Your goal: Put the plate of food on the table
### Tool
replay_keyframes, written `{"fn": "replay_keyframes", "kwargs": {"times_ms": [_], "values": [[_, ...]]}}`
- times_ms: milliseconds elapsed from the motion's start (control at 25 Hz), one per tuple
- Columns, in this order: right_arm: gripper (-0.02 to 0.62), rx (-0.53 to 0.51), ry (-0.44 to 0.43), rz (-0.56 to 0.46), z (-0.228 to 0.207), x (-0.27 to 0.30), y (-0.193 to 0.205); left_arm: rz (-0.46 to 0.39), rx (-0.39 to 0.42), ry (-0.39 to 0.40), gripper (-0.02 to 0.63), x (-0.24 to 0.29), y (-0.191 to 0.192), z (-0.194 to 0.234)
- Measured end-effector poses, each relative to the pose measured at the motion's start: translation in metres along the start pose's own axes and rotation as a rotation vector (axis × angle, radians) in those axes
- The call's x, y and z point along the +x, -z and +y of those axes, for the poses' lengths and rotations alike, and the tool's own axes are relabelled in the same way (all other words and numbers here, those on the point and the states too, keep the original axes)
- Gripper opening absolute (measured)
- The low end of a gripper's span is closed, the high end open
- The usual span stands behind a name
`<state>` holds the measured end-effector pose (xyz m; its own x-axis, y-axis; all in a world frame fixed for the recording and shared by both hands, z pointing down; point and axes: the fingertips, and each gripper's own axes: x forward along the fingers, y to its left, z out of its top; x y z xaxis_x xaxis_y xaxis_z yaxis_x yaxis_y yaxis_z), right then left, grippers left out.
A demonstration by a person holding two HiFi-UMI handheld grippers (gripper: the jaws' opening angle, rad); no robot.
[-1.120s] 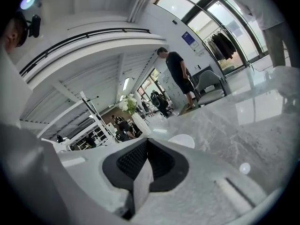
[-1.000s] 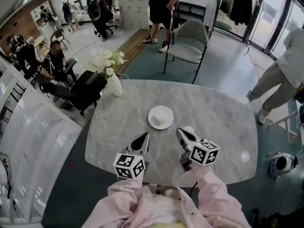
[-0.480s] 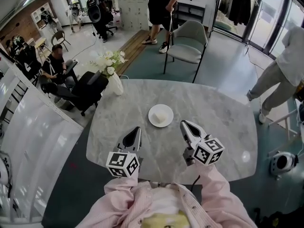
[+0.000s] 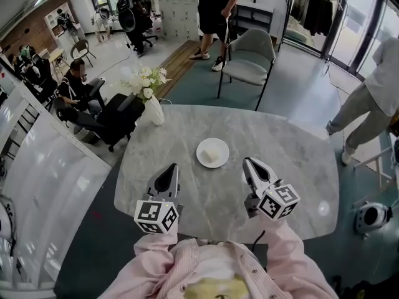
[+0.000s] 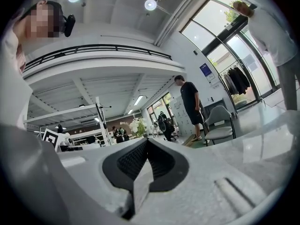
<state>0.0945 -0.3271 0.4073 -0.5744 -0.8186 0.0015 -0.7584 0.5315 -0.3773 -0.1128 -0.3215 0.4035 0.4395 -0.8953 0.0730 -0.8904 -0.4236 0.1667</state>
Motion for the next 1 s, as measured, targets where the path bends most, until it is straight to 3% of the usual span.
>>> {"fn": "replay_keyframes", "kwargs": {"times_ms": [1000], "values": [[0.005,-0.042,0.016,-0.003,-0.014,-0.005,-0.002,0.002,0.014,-0.030,-0.008,0.002,0.003,0.002]]}}
